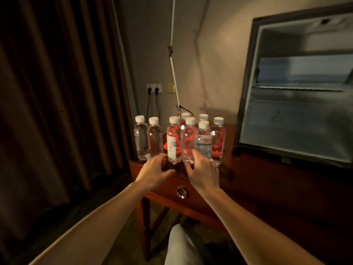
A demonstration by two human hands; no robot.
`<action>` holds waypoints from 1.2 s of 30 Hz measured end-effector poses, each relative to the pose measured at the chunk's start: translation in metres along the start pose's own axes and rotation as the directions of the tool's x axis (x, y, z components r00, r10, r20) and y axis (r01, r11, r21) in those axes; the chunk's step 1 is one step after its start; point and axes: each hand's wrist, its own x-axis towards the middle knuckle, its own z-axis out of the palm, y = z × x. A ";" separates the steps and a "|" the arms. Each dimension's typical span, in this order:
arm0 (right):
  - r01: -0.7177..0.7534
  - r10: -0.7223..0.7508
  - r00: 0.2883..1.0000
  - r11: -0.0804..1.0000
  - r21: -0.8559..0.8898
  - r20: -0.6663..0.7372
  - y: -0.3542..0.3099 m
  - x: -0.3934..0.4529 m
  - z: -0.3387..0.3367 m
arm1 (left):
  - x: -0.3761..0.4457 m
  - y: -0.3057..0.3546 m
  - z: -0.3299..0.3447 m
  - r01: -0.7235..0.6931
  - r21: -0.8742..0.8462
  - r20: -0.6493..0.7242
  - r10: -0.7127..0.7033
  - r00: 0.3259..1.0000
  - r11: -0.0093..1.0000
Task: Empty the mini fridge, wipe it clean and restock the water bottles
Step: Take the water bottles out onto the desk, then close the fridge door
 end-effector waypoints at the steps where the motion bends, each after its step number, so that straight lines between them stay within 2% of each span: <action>1: -0.019 0.019 1.000 0.999 -0.028 0.005 0.010 -0.004 -0.011 | -0.001 0.014 0.006 -0.028 0.002 0.018 0.028 0.999 1.000; 8: -0.119 0.115 0.993 0.977 -0.179 -0.033 0.084 -0.030 -0.085 | -0.014 0.105 0.059 -0.215 -0.017 0.138 0.215 0.967 0.977; 16: -0.215 0.190 0.976 0.932 -0.291 -0.111 0.155 -0.041 -0.147 | 0.005 0.183 0.102 -0.321 0.001 0.163 0.316 0.935 0.947; 23: -0.313 0.291 0.950 0.883 -0.349 -0.116 0.208 -0.024 -0.186 | 0.035 0.228 0.134 -0.364 0.051 0.236 0.342 0.909 0.930; 31: -0.341 0.310 0.940 0.876 -0.341 -0.144 0.253 -0.009 -0.214 | 0.072 0.274 0.162 -0.396 0.042 0.189 0.382 0.905 0.917; 36: -0.353 0.284 0.928 0.877 -0.327 -0.240 0.260 -0.022 -0.242 | 0.071 0.307 0.175 -0.443 -0.025 0.153 0.441 0.884 0.896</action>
